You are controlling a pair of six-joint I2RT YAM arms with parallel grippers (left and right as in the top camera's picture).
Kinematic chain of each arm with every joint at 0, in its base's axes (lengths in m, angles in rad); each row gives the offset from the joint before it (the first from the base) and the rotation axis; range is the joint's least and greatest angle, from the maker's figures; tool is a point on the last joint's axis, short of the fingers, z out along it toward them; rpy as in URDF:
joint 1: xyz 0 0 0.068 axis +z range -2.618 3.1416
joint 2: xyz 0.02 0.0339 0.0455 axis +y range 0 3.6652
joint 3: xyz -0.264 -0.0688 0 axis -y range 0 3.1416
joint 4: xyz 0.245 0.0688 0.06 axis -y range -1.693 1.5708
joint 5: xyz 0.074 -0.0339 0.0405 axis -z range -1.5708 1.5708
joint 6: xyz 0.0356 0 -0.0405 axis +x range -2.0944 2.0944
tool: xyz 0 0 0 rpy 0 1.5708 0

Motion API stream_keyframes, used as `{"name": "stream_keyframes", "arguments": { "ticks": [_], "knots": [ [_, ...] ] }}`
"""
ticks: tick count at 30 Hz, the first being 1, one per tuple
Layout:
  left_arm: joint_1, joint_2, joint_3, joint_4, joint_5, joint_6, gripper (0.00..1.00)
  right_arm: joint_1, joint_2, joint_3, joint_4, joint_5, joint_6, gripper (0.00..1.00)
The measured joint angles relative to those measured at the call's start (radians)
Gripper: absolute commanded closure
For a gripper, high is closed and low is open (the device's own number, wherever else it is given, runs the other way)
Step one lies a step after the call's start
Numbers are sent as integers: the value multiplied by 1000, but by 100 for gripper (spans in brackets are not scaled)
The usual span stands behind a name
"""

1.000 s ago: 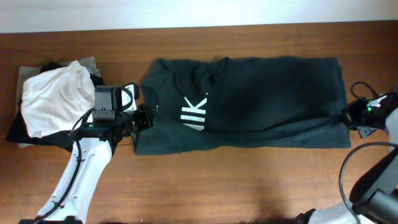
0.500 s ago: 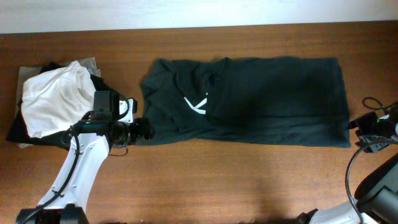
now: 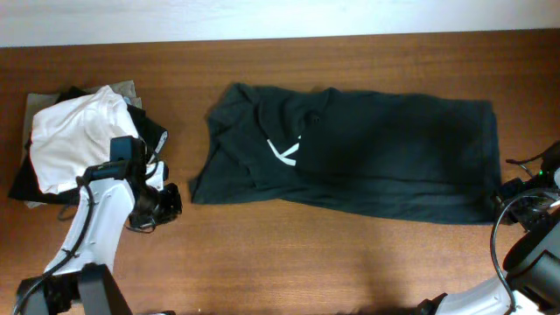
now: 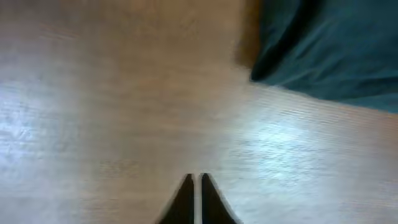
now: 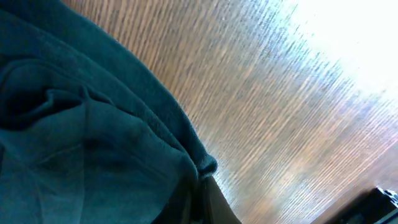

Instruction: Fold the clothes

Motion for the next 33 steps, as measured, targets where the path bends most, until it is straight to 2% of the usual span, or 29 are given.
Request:
{"name": "stream_keyframes", "arguments": {
  "ticks": [3,5,6,7,8,9,10,12,15,17,18,19,20,21,22,23,25,27,29,30,33],
  "knots": [
    [-70,-2,-8,145,78,21,39,0,0,1,20,-1,0,96],
    [-138,80,-16,293,104,23,39,0,0,1,36,-19,0,96],
    [-145,110,-21,310,108,23,45,0,0,1,40,-26,-2,96],
    [-148,158,-21,341,111,23,59,0,0,2,42,-32,-2,96],
    [-150,190,-18,350,117,21,85,0,0,2,43,-37,-1,96],
    [-149,202,-17,352,113,20,100,0,0,2,46,-40,-1,96],
    [-148,209,-16,352,112,21,100,0,0,2,48,-40,-1,96],
    [-142,217,-6,299,117,20,100,0,0,2,50,-40,-1,96],
    [-51,214,78,27,89,28,100,0,0,2,58,-40,-3,96],
    [-9,175,105,-32,64,46,100,2,0,2,53,-40,-10,96],
    [-10,163,106,-70,50,47,96,3,0,2,49,-40,-14,91],
    [-10,162,106,-79,40,47,83,4,0,2,46,-41,-19,61],
    [-10,162,106,-80,29,50,58,5,0,2,39,-42,-26,49],
    [-10,162,106,-82,24,50,51,5,0,2,37,-43,-31,46],
    [-9,162,106,-86,14,59,40,5,0,2,37,-43,-38,46],
    [-8,161,106,-98,5,58,40,5,0,2,38,-44,-43,46],
    [-8,161,107,-109,1,62,44,5,0,9,55,-83,-68,47],
    [-8,161,129,-116,14,72,47,5,0,31,85,-204,-129,47],
    [-11,161,201,-117,116,116,47,11,0,33,95,-277,-151,48],
    [-26,161,232,-115,154,139,47,23,0,33,121,-293,-158,59],
    [-155,161,259,-112,194,194,47,77,4,10,148,-273,-124,69]
  ]
}}
